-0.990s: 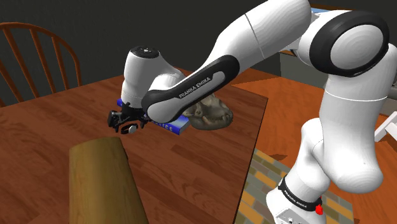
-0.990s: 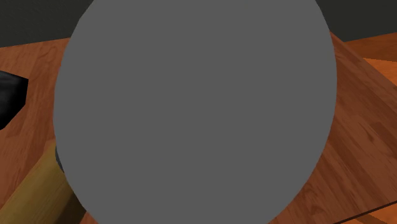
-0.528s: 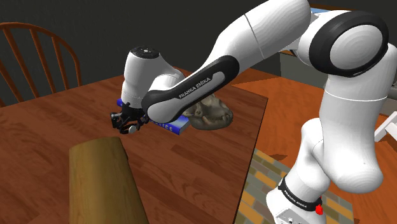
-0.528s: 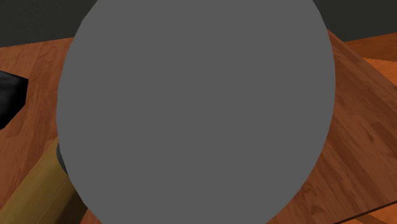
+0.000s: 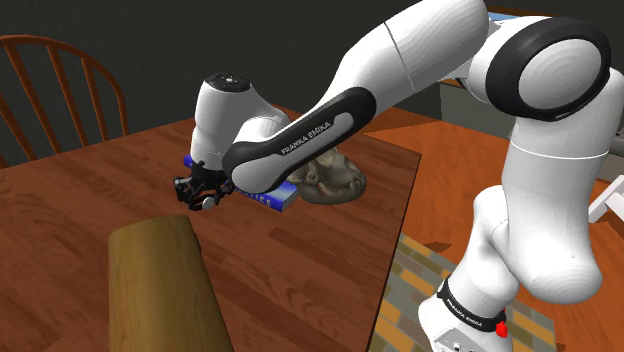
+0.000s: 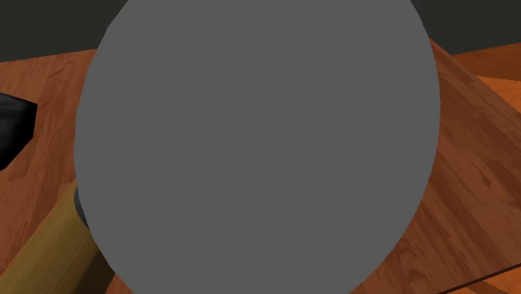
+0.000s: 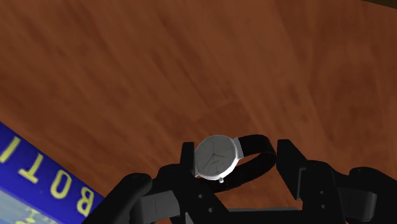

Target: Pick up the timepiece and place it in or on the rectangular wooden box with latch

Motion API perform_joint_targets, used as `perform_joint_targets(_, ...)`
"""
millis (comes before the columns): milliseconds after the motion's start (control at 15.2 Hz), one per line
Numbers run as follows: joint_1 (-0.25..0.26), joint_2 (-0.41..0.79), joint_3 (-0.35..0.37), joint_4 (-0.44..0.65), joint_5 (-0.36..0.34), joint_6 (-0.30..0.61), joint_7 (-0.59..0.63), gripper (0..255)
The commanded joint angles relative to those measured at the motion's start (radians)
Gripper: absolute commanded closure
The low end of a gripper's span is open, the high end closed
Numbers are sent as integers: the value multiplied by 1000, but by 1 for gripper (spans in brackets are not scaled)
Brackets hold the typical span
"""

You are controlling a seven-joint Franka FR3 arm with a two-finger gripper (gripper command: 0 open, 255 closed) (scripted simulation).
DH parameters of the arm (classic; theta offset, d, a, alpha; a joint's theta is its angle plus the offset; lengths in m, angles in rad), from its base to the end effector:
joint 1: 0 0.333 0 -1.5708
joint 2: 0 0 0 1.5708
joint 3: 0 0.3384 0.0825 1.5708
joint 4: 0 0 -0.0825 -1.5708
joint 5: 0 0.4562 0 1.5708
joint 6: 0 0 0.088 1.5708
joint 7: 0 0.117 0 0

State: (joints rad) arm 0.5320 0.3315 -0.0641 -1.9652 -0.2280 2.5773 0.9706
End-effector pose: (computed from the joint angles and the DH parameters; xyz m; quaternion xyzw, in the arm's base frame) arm 0.6236 0.3200 0.2971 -0.9742 0.1574 -0.1593 0.0283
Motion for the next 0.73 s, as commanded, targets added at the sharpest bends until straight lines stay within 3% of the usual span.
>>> perform_joint_targets(0,0,0,0,0,0,0,0,255)
perform_joint_targets(660,-3,-72,9,42,21,-112,-29,255)
